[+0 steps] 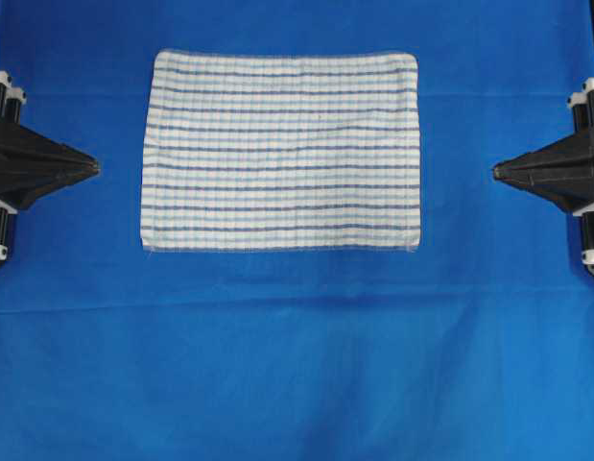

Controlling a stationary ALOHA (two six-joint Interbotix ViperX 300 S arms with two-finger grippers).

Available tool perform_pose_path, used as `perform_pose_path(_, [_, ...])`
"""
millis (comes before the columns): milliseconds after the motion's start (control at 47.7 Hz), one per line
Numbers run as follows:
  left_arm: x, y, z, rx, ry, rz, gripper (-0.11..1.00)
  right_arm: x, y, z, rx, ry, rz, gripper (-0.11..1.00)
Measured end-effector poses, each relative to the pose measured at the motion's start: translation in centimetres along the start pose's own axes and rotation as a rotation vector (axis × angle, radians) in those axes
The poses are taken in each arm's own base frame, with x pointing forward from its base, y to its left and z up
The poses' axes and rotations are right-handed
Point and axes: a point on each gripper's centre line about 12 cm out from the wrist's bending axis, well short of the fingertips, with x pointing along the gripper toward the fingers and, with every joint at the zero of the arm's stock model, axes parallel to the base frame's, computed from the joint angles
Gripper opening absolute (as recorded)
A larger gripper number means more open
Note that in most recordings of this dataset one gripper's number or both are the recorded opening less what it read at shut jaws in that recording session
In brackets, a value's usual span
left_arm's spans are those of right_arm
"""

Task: Fold the blue towel.
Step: 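Move both grippers to the towel's far corners and grasp them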

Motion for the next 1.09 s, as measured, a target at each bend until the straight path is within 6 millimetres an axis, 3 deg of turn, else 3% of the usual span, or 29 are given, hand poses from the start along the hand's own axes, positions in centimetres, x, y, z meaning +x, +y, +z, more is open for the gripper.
perform_pose_path(252, [0.5, 1.8, -0.8, -0.025, 0.074, 0.093, 0.0, 0.9, -1.9, -0.9, 0.019, 0.073, -0.093, 0.0])
perform_pose_path(503, [1.2, 4.5, -2.9, -0.03, 0.172, 0.215, 0.0, 2.0, -6.9, -4.0, 0.096, 0.234, -0.315, 0.01])
perform_pose_path(629, [1.5, 6.6, -5.0, -0.045, 0.256, 0.301, 0.02, 2.6, -9.3, -6.0, 0.119, 0.318, -0.401, 0.01])
perform_pose_path(713, [1.7, 7.9, -6.4, -0.055, 0.311, 0.351, 0.14, 3.0, -10.8, -7.2, 0.136, 0.37, -0.449, 0.03])
perform_pose_path(922, [1.6, 11.8, -9.6, -0.086, 0.395, 0.5, 0.76, 4.8, -14.4, -10.5, 0.172, 0.498, -0.535, 0.6])
perform_pose_path(1006, [1.4, 13.2, -11.0, -0.1, 0.419, 0.546, 0.88, 5.4, -15.8, -12.1, 0.186, 0.553, -0.561, 0.59])
perform_pose_path(1090, [1.3, 14.3, -12.5, -0.109, 0.447, 0.582, 0.88, 5.7, -17.0, -13.8, 0.201, 0.606, -0.583, 0.56])
